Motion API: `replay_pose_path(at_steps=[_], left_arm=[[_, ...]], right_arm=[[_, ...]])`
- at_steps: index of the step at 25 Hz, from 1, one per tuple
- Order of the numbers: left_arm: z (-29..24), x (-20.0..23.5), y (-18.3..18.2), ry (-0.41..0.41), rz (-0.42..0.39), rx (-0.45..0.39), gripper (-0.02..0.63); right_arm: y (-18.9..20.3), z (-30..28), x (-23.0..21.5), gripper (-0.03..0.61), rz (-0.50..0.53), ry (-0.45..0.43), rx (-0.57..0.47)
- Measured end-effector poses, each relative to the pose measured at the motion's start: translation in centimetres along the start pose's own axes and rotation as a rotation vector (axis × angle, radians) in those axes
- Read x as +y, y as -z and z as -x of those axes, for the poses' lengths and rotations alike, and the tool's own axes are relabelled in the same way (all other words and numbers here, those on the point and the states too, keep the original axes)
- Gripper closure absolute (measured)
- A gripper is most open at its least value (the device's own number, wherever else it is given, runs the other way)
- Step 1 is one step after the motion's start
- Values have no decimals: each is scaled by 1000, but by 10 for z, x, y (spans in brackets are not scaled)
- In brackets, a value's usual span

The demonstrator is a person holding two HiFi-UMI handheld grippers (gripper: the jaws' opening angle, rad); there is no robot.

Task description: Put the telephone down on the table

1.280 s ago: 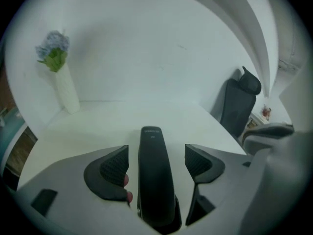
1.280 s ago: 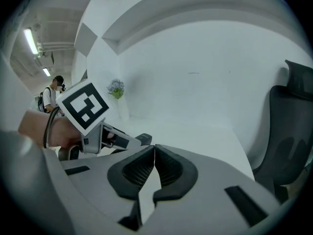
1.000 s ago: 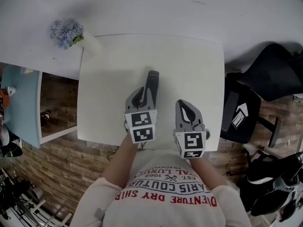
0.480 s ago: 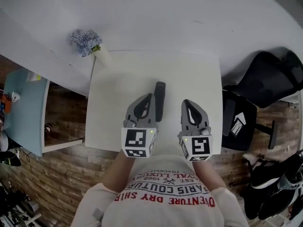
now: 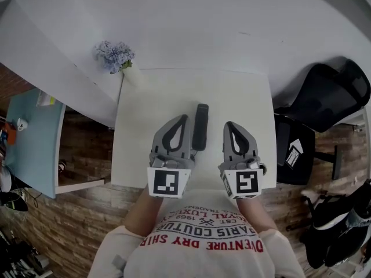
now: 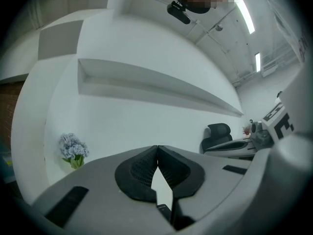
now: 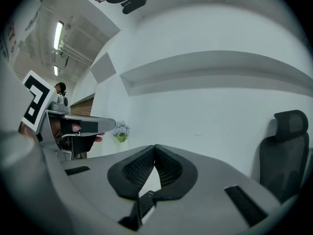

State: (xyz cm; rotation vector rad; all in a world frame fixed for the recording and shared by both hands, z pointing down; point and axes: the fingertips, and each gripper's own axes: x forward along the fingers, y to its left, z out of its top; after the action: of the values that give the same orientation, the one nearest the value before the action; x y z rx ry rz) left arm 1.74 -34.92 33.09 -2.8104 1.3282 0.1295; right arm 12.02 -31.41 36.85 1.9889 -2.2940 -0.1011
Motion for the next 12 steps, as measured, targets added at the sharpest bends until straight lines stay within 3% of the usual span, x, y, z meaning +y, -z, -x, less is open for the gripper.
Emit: replay_pose_path(at_steps=[12], left_arm=[[-2,3,1,51,49,-1,589]], right_arm=[[0,-2,4,554,17,35,32]])
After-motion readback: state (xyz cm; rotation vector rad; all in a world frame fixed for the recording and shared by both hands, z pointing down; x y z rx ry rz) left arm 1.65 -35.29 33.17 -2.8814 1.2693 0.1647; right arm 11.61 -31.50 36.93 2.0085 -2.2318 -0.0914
